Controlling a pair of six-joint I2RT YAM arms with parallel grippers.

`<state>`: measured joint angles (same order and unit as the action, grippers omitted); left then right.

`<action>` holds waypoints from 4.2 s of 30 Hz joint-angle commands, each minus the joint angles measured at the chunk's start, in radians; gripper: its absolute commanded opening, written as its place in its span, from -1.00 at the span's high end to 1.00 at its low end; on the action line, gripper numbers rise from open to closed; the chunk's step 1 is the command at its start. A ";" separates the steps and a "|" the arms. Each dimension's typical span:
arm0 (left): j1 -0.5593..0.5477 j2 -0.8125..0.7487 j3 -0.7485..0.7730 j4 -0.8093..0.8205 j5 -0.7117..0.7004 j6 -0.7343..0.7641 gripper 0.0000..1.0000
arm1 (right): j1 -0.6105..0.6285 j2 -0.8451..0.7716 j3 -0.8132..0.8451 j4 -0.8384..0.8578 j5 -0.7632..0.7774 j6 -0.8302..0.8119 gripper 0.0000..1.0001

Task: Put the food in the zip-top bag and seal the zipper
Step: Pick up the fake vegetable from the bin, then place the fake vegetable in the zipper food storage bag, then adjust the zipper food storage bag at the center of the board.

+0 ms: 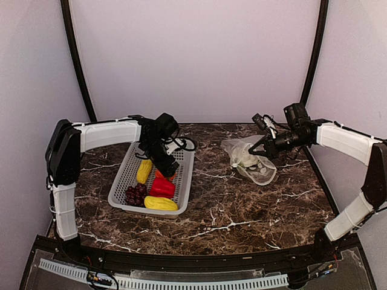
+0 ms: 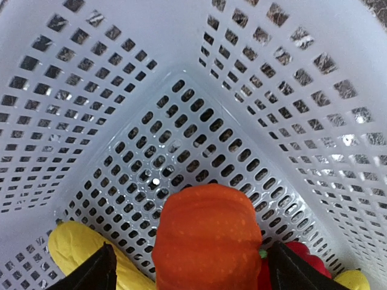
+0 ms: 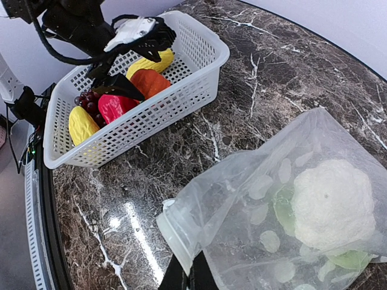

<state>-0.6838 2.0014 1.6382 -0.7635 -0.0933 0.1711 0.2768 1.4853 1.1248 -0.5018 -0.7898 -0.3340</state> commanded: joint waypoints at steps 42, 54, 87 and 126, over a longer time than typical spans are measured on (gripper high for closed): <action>-0.254 -0.511 -0.565 1.075 0.370 -0.718 0.25 | 0.136 0.061 0.265 -0.227 0.133 0.026 1.00; -0.351 -0.362 -0.558 1.371 0.364 -0.830 0.38 | 0.203 0.197 0.487 -0.357 0.085 0.049 1.00; -0.361 0.094 -0.138 1.150 -0.133 -1.197 0.40 | 0.235 0.165 0.507 -0.346 -0.011 0.179 1.00; -0.363 -0.256 -0.097 0.818 -0.093 -0.727 -0.60 | -0.053 0.133 0.630 -0.277 0.436 0.228 1.00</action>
<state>-1.0431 1.8881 1.5547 0.2466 -0.1024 -0.7074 0.2947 1.6196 1.6932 -0.8551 -0.4343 -0.1547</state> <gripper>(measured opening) 0.800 0.006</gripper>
